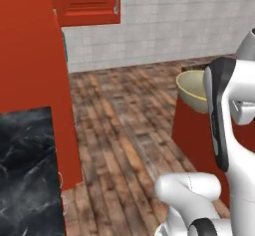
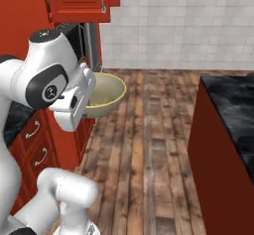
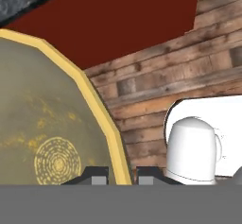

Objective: Open the cabinet. Pick the bowls from the counter and place them in the cabinet. Then close the cabinet.

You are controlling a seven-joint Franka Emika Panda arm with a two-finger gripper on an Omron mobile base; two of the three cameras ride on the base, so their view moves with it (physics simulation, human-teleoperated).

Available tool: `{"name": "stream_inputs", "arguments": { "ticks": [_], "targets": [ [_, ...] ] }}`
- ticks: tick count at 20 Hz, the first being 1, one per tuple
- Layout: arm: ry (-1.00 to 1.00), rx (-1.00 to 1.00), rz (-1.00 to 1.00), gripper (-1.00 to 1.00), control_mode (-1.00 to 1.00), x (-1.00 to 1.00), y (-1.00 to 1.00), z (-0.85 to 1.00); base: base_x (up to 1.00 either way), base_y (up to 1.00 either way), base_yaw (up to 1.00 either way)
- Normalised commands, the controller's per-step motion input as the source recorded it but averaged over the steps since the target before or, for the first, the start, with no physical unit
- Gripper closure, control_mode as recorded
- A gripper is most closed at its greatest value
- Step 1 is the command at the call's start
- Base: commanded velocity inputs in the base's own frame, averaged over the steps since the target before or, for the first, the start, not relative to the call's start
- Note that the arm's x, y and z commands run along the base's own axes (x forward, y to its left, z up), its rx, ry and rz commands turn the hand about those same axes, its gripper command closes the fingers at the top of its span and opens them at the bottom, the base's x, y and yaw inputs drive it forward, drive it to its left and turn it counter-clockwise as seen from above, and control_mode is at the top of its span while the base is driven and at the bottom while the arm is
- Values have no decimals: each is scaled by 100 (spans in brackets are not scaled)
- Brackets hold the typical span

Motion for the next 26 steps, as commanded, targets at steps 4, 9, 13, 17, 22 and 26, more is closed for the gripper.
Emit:
{"name": "stream_inputs", "arguments": {
  "ticks": [4, 9, 13, 17, 22, 26],
  "targets": [
    [0, 0, 0, 100, 100, 0, 0, 0, 39, -19, -78],
    [0, 0, 0, 100, 100, 0, 0, 0, 100, 71, -41],
    [0, 0, 0, 100, 100, 0, 0, 0, 100, 89, -26],
    [0, 0, 0, 100, 100, 0, 0, 0, 100, 5, -2],
    [0, 0, 0, 100, 100, 0, 0, 0, 100, -91, 8],
    [0, 0, 0, 100, 100, 0, 0, 0, 100, -44, 20]
  ]
}}
